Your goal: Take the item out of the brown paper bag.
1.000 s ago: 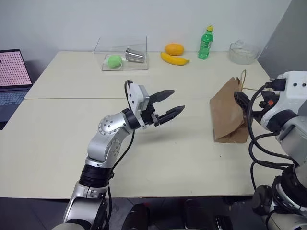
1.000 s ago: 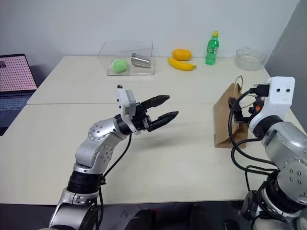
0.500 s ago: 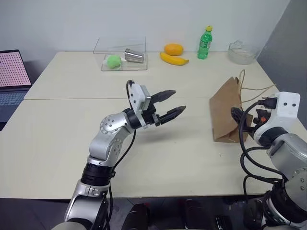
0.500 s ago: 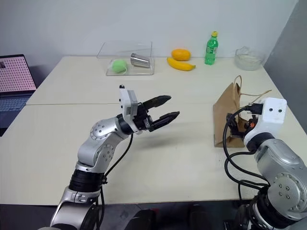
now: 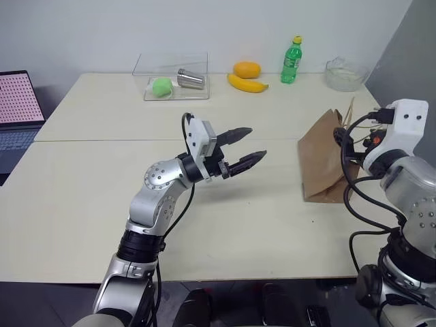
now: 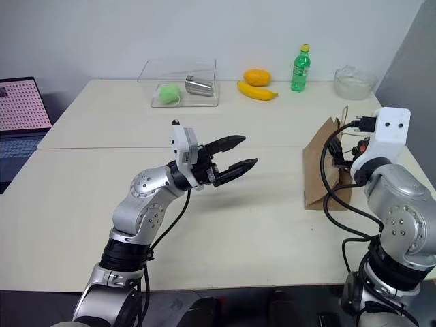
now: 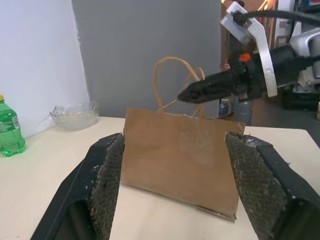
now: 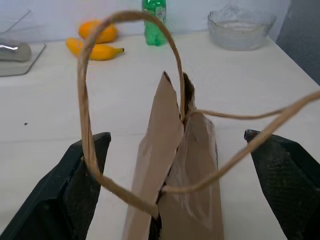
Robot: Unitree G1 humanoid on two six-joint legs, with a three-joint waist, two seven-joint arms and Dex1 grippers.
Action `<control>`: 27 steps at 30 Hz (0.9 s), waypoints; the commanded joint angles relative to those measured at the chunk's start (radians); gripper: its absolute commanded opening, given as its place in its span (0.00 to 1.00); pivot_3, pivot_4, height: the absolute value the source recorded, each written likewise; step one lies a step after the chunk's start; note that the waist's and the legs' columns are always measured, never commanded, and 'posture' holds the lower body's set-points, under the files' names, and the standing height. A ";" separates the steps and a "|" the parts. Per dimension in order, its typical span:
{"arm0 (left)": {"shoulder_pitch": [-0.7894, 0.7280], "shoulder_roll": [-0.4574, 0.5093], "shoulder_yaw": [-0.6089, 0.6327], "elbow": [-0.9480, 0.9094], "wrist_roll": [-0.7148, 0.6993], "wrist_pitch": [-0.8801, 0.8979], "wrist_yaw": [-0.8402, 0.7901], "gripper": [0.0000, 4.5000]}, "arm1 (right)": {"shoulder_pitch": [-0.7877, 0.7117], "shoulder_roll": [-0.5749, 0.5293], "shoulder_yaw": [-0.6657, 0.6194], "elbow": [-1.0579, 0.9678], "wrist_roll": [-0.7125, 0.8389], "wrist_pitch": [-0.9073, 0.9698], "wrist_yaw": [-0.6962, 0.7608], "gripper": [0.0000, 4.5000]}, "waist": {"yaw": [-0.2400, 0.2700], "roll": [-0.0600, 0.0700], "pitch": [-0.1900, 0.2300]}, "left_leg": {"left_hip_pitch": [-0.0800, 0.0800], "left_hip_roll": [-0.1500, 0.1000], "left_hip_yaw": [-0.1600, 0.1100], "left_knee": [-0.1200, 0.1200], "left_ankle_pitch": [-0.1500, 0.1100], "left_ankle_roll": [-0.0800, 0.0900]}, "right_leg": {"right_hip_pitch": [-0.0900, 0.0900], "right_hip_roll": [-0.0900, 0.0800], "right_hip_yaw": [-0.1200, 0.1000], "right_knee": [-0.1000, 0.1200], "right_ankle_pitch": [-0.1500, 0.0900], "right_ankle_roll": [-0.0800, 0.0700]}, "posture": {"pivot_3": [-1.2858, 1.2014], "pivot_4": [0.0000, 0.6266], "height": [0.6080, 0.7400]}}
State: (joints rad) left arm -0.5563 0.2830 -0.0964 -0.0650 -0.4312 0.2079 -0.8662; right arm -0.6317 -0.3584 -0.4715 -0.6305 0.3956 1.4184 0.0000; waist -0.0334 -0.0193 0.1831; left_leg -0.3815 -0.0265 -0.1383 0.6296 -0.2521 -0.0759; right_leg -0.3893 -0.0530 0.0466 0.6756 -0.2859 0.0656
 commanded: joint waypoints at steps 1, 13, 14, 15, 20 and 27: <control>-0.022 -0.004 0.004 -0.014 0.003 -0.025 -0.006 0.75 | -0.057 -0.023 -0.041 0.009 -0.005 -0.021 0.010 0.96 | 0.000 0.000 0.000 | 0.000 0.000 0.000 0.000 0.000 0.000 | 0.000 0.000 0.000 0.000 0.000 0.000 | 0.52 0.24 1.00; -0.035 -0.009 -0.001 0.007 0.010 -0.042 -0.019 0.76 | -0.103 -0.120 -0.033 0.106 0.001 -0.009 0.087 0.03 | 0.000 0.000 0.000 | 0.000 0.000 0.000 0.000 0.000 0.000 | 0.000 0.000 0.000 0.000 0.000 0.000 | 0.52 0.24 1.00; -0.036 -0.009 0.001 0.007 0.010 -0.041 -0.020 0.76 | -0.113 -0.130 -0.033 0.120 0.006 -0.005 0.099 0.01 | 0.000 0.000 0.000 | 0.000 0.000 0.000 0.000 0.000 0.000 | 0.000 0.000 0.000 0.000 0.000 0.000 | 0.52 0.24 1.00; -0.037 -0.008 0.002 0.008 0.010 -0.041 -0.020 0.76 | -0.123 -0.141 -0.032 0.134 0.010 -0.002 0.111 0.01 | 0.000 0.001 0.000 | 0.000 0.000 0.000 0.000 0.000 0.000 | 0.000 0.000 0.000 0.000 0.000 0.000 | 0.52 0.24 1.00; -0.033 0.009 0.030 -0.011 -0.018 -0.002 -0.012 0.76 | -0.169 -0.289 0.067 0.238 0.038 -0.057 0.250 0.01 | 0.000 0.002 0.001 | -0.001 0.000 0.000 0.000 0.000 0.000 | 0.000 0.000 0.000 -0.001 0.000 0.000 | 0.52 0.24 1.00; 0.029 0.042 0.119 -0.146 -0.148 0.165 0.062 0.76 | -0.283 -0.629 0.465 0.482 -0.135 -0.552 0.626 0.01 | -0.013 0.006 0.006 | -0.002 0.000 0.002 -0.001 0.000 0.000 | -0.001 -0.001 0.000 -0.004 0.000 0.000 | 0.52 0.24 1.00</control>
State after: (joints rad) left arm -0.5364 0.3160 -0.0090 -0.1373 -0.5288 0.3370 -0.8289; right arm -0.8572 -0.9465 -0.0463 -0.1641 0.3223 1.0183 0.5475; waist -0.0466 -0.0131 0.1888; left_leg -0.3831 -0.0265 -0.1359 0.6289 -0.2524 -0.0756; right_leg -0.3902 -0.0536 0.0472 0.6714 -0.2861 0.0660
